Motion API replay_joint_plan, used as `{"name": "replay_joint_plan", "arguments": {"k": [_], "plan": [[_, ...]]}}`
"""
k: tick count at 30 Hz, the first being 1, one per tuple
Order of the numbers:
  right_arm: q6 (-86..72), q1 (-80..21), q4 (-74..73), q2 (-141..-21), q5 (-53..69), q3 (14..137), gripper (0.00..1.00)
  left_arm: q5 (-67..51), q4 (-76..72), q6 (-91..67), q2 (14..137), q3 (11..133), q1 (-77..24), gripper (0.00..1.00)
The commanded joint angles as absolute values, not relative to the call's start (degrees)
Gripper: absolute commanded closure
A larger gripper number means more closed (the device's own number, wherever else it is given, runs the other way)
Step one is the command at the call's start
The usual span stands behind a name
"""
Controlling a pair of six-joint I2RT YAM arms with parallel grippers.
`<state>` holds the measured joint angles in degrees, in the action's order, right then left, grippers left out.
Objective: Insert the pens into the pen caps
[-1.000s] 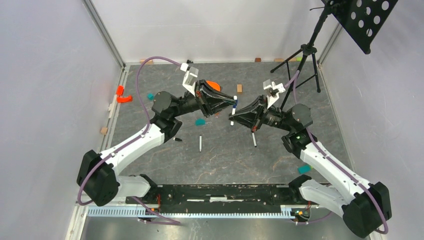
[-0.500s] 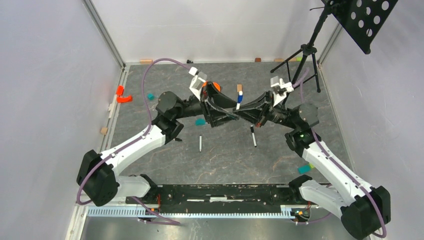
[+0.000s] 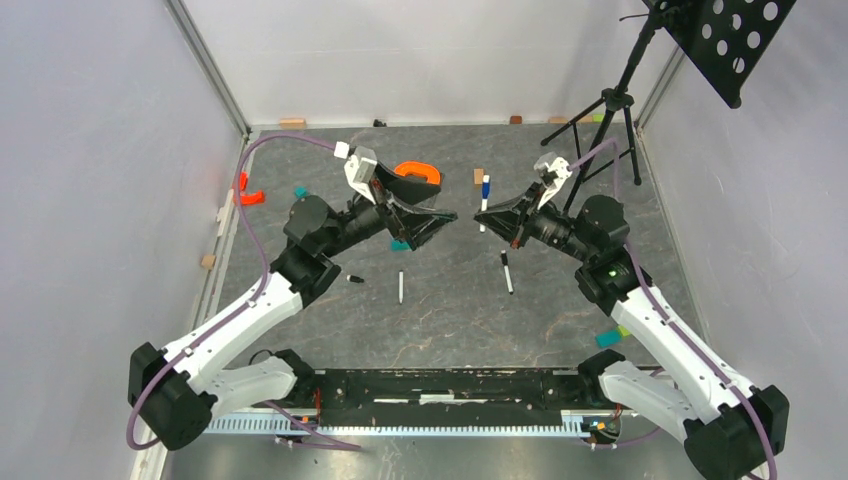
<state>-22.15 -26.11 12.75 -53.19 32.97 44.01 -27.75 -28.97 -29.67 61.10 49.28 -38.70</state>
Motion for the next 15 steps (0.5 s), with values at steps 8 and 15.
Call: {"name": "replay_joint_plan", "arguments": {"k": [8, 15], "plan": [[-16.3, -39.0, -3.1, -55.6, 6.8, 52.2, 1.00, -10.6, -20.4, -24.3, 63.5, 51.7, -39.5, 0.15], [-15.7, -41.7, -4.2, -58.8, 2.1, 53.5, 1.00, -11.5, -20.2, -23.1, 63.6, 51.7, -40.8, 0.20]]}}
